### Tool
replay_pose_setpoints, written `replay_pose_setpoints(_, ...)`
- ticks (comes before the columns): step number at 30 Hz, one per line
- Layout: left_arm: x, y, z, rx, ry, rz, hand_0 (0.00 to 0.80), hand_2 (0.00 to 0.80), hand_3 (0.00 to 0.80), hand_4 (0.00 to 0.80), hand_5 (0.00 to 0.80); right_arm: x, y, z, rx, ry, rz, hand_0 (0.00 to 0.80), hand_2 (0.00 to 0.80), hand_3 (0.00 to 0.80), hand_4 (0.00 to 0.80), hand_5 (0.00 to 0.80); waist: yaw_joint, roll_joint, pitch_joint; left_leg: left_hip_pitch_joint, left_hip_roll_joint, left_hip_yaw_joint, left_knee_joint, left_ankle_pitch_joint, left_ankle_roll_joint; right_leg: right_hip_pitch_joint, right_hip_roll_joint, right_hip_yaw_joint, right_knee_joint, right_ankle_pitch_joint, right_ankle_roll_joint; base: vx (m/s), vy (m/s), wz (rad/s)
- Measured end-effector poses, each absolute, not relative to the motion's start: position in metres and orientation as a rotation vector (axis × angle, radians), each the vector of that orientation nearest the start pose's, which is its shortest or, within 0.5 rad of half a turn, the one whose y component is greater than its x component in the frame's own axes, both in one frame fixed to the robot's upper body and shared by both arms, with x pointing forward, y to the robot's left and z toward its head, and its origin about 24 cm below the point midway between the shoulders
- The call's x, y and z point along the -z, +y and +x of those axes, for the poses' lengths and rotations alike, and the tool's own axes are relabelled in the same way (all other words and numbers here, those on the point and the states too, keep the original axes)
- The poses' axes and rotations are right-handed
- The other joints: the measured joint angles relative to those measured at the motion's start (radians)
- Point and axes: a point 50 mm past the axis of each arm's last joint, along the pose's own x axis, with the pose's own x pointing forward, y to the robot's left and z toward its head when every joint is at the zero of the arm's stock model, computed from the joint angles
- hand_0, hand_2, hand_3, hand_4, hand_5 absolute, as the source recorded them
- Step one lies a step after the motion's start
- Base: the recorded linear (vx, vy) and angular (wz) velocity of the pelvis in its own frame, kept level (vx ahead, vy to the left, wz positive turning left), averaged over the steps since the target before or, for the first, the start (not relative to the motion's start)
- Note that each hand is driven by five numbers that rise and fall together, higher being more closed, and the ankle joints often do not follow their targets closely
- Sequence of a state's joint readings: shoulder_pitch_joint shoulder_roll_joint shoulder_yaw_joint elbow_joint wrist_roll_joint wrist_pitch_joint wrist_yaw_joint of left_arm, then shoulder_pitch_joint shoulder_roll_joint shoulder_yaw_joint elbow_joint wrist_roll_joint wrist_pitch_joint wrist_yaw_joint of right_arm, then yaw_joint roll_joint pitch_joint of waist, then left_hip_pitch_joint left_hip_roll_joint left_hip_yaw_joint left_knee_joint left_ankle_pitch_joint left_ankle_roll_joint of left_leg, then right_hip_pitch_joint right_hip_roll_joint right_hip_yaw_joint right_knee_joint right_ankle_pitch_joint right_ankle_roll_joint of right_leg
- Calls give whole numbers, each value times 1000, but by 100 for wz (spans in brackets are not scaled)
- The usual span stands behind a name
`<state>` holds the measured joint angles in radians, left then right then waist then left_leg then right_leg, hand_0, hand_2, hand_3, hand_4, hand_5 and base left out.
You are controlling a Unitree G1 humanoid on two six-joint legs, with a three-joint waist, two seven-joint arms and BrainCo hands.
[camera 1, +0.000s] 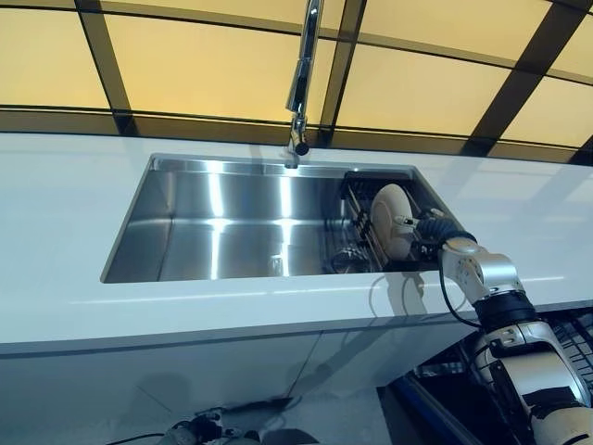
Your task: Take plates into dishwasher
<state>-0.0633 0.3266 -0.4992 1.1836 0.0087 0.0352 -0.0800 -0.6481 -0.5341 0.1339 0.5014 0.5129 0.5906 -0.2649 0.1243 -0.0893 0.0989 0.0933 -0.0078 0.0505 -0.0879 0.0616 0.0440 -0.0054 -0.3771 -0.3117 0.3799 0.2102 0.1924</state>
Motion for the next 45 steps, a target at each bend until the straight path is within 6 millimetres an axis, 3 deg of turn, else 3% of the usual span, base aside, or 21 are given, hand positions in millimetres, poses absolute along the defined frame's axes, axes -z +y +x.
replay_pose_setpoints(11, 156, 230, 111, 310, 1216, 557, 0, 0, 0, 0, 0, -98, -236, 359, 241, 452, -148, 0, 0, 0, 0, 0, 0, 19, 13, 12, -3, -4, 4, -4, 10, -13, -8, 2, 28, 29, 2, 1, 0, 1)
replay_pose_setpoints(29, 155, 231, 112, 309, 1224, 563, 0, 0, 0, 0, 0, -104, -233, 364, 234, 444, -185, 0, 0, 0, 0, 0, 2, 16, 14, 13, -6, -5, 4, -5, 12, -13, -11, 4, 30, 30, 2, 0, 0, 0)
replay_pose_setpoints(34, 155, 231, 112, 309, 1224, 563, 0, 0, 0, 0, 0, -97, -234, 362, 241, 482, -217, 373, 373, 373, 373, 373, 2, 15, 14, 15, -7, -8, 4, -5, 12, -13, -13, 4, 37, 30, 2, 0, 0, 0)
replay_pose_setpoints(37, 155, 231, 112, 309, 1224, 563, 0, 0, 0, 0, 0, -97, -234, 362, 241, 481, -220, 511, 511, 511, 511, 511, 3, 15, 14, 15, -7, -9, 4, -5, 12, -13, -13, 5, 39, 30, 2, 2, 2, 1)
replay_pose_setpoints(39, 155, 231, 112, 309, 1224, 563, 0, 0, 0, 0, 0, -98, -236, 363, 252, 477, -237, 671, 671, 671, 671, 671, 2, 15, 14, 15, -7, -9, 4, -5, 12, -13, -13, 6, 39, 30, 2, 0, 0, 0)
replay_pose_setpoints(41, 155, 231, 112, 308, 1225, 565, 0, 0, 0, 0, 0, -102, -240, 363, 272, 467, -262, 775, 775, 775, 775, 775, 1, 14, 14, 15, -7, -10, 4, -5, 12, -13, -13, 8, 40, 30, 2, 0, 0, 0)
replay_pose_setpoints(45, 155, 231, 112, 308, 1224, 565, 0, 0, 0, 0, 0, -104, -244, 363, 282, 462, -271, 800, 800, 800, 800, 800, 2, 14, 14, 15, -8, -10, 4, -6, 12, -13, -12, 18, 40, 30, 2, 0, 0, 0)
